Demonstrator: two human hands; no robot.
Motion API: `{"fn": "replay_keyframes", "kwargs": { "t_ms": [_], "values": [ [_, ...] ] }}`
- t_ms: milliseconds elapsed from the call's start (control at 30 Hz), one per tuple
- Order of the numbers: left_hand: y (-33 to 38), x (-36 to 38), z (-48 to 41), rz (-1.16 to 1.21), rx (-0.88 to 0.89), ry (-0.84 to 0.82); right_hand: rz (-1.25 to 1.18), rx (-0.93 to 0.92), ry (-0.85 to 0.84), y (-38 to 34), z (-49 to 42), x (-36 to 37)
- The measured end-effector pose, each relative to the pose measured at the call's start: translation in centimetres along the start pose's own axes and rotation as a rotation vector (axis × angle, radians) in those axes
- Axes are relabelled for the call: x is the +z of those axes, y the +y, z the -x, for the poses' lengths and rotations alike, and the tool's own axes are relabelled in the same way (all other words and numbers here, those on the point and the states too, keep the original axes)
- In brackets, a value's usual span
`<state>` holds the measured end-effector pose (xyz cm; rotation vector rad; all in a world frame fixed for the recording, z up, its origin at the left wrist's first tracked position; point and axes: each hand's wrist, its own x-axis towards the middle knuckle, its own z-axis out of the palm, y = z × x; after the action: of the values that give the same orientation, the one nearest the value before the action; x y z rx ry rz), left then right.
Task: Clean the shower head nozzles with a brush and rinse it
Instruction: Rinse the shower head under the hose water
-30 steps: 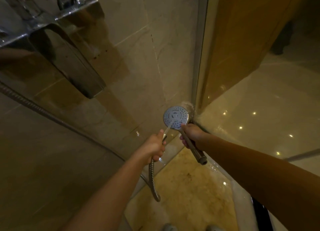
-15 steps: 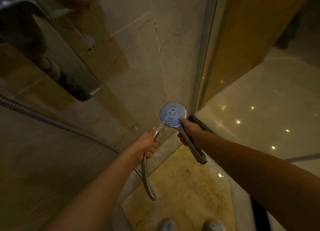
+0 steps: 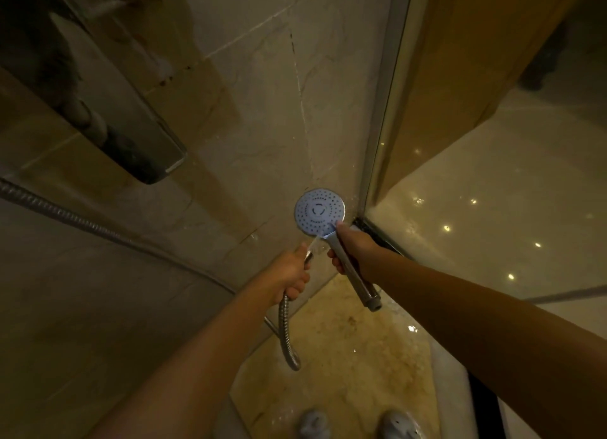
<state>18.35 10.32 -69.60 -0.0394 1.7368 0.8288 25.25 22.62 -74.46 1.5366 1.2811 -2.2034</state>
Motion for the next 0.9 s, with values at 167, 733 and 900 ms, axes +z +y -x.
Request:
{"fn": "replay_keyframes", "kwargs": {
  "t_ms": [167, 733, 900],
  "values": [
    [-0.9, -1.0, 0.1, 0.061, 0.007, 0.043, 0.037, 0.015, 0.008, 0.9, 0.3, -0.9],
    [1.0, 0.9, 1.3, 0.006, 0.097, 0.032, 0.099, 0.009, -0.046, 2.8, 1.6, -0.2],
    [-1.2, 1.3, 1.0, -0.036, 0.078, 0.045, 0.052, 0.022, -0.061, 3.1, 1.5, -0.6]
  ]
}}
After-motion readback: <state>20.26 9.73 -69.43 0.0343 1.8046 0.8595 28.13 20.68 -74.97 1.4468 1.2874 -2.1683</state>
